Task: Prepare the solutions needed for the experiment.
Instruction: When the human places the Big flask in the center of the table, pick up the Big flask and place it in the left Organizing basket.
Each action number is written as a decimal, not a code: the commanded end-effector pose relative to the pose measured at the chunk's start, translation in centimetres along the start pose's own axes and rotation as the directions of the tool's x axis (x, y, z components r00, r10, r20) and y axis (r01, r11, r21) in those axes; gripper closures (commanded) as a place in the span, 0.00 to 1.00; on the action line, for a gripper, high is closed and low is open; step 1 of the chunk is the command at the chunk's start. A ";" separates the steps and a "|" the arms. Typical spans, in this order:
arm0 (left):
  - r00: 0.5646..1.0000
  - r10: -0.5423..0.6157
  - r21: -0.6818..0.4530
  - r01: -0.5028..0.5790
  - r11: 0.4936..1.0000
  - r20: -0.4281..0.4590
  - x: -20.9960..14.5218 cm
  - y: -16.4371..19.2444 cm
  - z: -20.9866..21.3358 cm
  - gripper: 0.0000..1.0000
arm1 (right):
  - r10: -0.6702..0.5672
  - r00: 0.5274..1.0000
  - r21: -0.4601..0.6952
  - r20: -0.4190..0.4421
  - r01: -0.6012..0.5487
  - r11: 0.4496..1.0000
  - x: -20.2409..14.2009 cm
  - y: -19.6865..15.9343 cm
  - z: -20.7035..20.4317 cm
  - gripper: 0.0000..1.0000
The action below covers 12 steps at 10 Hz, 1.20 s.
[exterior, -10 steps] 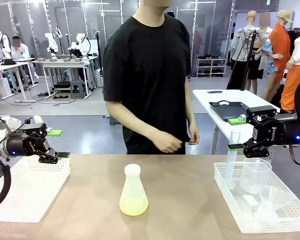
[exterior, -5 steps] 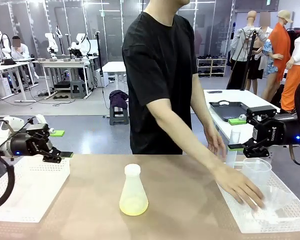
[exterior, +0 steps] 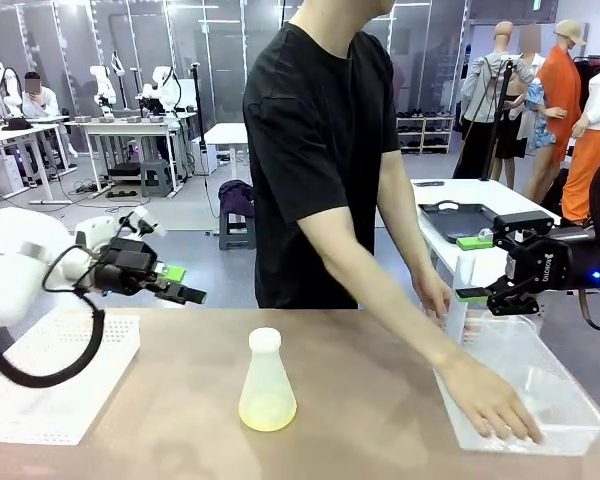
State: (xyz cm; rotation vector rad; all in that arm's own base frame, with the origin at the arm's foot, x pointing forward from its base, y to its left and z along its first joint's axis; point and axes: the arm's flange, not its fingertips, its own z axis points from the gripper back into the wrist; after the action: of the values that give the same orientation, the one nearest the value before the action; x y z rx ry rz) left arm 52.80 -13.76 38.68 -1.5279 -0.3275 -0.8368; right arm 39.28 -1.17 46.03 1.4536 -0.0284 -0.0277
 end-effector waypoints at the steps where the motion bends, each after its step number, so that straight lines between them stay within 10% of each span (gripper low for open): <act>1: 0.988 -0.106 -0.033 0.103 0.994 -0.113 2.1 1.3 -0.5 0.00 | 0.009 1.000 0.012 -0.003 -0.009 1.000 0.0 0.2 0.0 0.17; 3: 0.969 -0.127 -0.123 0.102 0.987 -0.210 3.9 3.4 -2.5 0.00 | 0.009 1.000 0.012 -0.003 -0.009 1.000 0.0 0.2 0.0 0.17; 10: 0.986 -0.096 -0.036 0.092 0.995 -0.137 2.6 1.5 -1.3 0.00 | 0.009 1.000 0.012 -0.003 -0.009 1.000 0.0 0.2 0.0 0.17; 12: 0.937 -0.319 -0.167 0.294 0.941 -0.143 4.4 4.2 -3.4 0.00 | 0.009 1.000 0.012 -0.003 -0.009 1.000 0.0 0.2 0.0 0.17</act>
State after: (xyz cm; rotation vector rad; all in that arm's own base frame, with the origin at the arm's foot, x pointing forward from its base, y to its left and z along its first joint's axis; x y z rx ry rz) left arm 55.96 -17.56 38.84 -1.4989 -0.3555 -1.1334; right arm 39.27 -1.16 46.04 1.4540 -0.0273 -0.0269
